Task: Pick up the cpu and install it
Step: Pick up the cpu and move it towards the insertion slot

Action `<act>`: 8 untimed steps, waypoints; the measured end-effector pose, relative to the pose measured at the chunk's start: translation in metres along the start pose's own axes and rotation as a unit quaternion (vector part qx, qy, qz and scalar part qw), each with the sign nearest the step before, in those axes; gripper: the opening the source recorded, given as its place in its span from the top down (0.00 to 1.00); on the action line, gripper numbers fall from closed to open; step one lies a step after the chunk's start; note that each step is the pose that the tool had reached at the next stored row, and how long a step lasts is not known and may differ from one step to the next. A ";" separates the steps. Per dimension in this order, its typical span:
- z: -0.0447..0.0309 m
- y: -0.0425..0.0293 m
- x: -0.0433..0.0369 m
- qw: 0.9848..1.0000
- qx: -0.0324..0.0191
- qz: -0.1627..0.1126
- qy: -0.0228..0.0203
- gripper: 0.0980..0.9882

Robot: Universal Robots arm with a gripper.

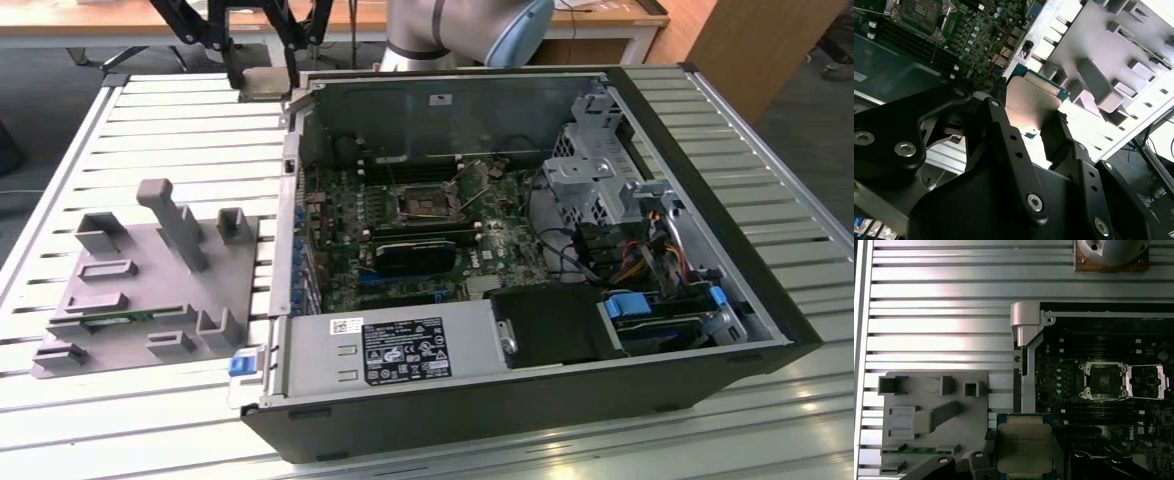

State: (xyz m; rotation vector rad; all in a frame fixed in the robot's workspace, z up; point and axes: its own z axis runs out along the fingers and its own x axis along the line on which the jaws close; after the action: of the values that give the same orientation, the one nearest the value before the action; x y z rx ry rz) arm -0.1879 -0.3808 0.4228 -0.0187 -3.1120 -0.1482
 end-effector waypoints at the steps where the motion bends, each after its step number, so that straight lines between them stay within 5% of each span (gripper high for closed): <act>1: 0.0003 0.0011 -0.0015 1.000 0.000 0.000 0.000 0.52; 8: 0.0029 0.0108 -0.0260 1.000 0.000 0.000 0.000 0.52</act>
State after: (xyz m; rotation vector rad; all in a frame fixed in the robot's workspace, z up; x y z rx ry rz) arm -0.1618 -0.3700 0.4202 -0.0188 -3.1121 -0.1484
